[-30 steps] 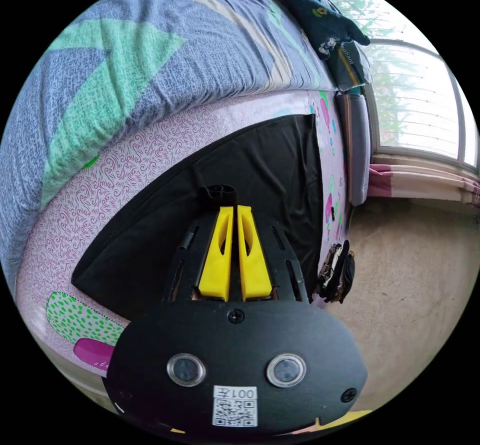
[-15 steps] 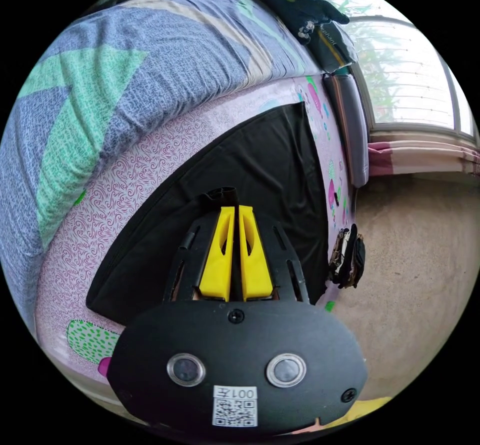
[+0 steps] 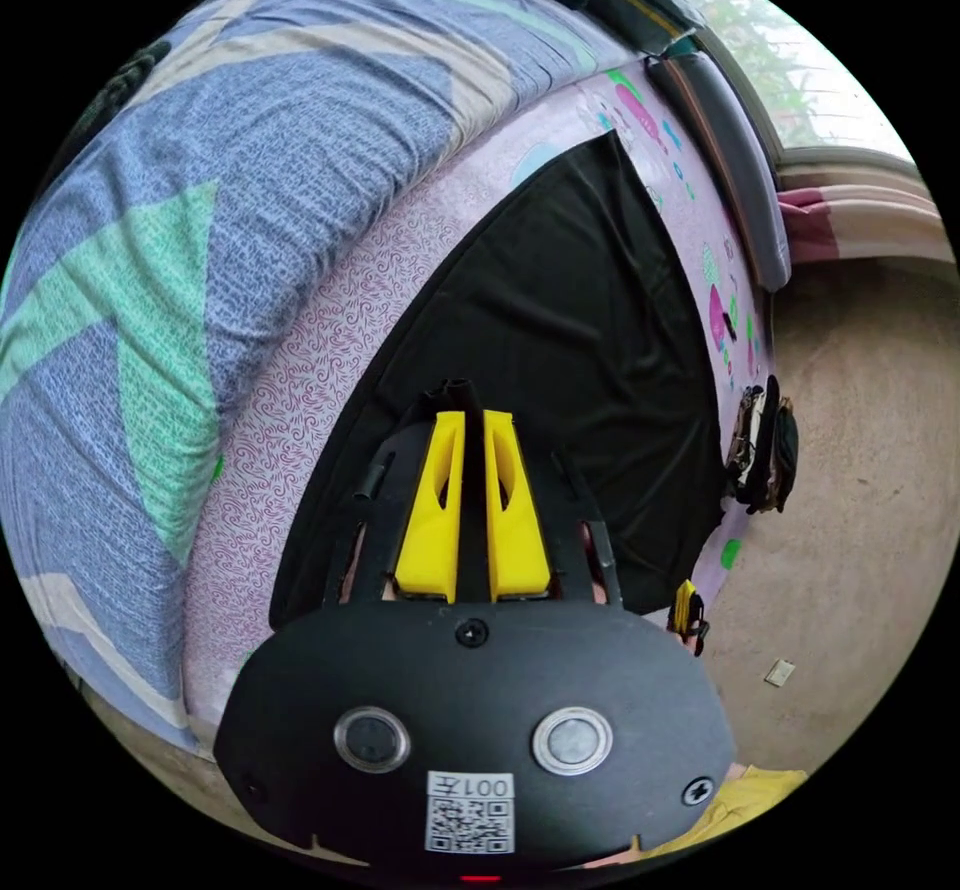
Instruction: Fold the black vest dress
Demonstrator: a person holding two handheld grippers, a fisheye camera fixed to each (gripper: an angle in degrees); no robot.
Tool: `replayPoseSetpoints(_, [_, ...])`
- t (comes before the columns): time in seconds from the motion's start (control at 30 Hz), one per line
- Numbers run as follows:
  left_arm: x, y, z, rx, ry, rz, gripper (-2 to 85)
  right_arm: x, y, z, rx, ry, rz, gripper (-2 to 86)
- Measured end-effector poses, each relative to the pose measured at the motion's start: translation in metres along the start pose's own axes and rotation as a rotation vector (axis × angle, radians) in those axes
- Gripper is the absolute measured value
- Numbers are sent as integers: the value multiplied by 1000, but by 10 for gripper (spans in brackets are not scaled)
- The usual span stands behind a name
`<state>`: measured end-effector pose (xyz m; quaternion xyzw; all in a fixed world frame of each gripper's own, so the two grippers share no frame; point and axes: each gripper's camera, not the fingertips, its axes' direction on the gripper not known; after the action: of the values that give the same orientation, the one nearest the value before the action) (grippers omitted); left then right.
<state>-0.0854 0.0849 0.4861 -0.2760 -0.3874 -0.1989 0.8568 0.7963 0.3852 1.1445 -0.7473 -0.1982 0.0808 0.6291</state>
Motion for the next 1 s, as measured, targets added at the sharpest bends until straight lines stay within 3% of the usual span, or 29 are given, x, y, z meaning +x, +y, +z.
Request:
replayPoseSetpoints(0.3, [8, 13, -34, 114, 19, 37, -11, -22, 0, 13, -60, 69, -51, 4])
replayPoseSetpoints(0.47, [45, 62, -24, 65, -40, 332, -13, -40, 7, 38, -202, 163, -131, 4])
replayPoseSetpoints(0.63, [55, 102, -2, 38, -87, 470, -14, -58, 18, 75, -349, 212, -207, 4])
replayPoseSetpoints(0.8, [27, 109, 7, 33, -125, 340, -14, -69, 24, 105, -458, 325, -241, 4])
replayPoseSetpoints(0.93, [-11, 105, 6, 8, -198, 148, -15, -70, 22, 107, -433, 386, -210, 4])
replayPoseSetpoints(1.0, [-26, 105, 1, 27, -135, 90, -15, -74, 22, 107, -411, 378, -180, 4])
